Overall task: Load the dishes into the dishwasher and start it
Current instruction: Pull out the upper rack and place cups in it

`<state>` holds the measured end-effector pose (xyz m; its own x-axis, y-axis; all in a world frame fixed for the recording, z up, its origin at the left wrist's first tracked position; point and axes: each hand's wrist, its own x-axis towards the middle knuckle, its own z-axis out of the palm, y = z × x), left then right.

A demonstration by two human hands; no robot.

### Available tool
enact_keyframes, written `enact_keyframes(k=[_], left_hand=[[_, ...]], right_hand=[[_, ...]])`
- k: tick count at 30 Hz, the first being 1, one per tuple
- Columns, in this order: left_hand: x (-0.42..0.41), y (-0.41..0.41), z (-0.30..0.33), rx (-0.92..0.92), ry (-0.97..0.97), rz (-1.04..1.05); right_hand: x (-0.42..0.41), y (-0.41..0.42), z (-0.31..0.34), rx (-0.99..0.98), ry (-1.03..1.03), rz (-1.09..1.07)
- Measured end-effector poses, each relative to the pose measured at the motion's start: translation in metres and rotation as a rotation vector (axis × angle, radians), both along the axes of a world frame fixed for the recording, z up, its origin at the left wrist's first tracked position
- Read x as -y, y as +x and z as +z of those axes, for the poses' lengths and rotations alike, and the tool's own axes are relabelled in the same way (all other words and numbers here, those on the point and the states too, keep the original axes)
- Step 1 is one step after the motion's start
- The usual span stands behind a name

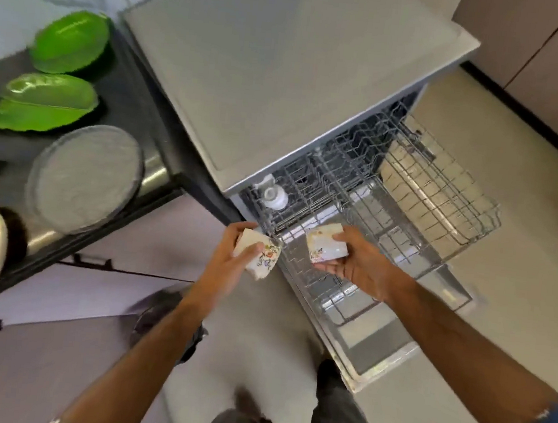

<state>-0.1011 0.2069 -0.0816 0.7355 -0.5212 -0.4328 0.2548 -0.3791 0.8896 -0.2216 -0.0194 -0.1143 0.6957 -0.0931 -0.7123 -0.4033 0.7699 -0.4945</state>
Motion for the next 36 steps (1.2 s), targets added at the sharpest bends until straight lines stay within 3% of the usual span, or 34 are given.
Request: enact_keyframes(k=[6, 10, 21, 24, 29, 36], left_hand=[[0.026, 0.025, -0.079, 0.132, 0.163, -0.155], [0.026, 0.035, -0.103, 0.084, 0.111, -0.109], [0.007, 0.047, -0.123, -0.014, 0.024, -0.025], [0.006, 0.051, -0.125, -0.016, 0.026, -0.046], [0.008, 0.055, -0.127, 0.062, 0.026, -0.080], [0.025, 0.051, -0.109, 0.191, 0.008, -0.188]], right_hand=[[0.022, 0.083, -0.082, -0.066, -0.609, 0.222], [0.006, 0.125, -0.129, 0.022, -0.910, 0.390], [-0.019, 0.164, -0.175, -0.161, -1.621, 0.720], [-0.021, 0.165, -0.177, -0.133, -1.596, 0.775], [0.001, 0.164, -0.177, -0.044, -1.241, 0.711], [0.014, 0.131, -0.151, 0.028, -1.182, 0.631]])
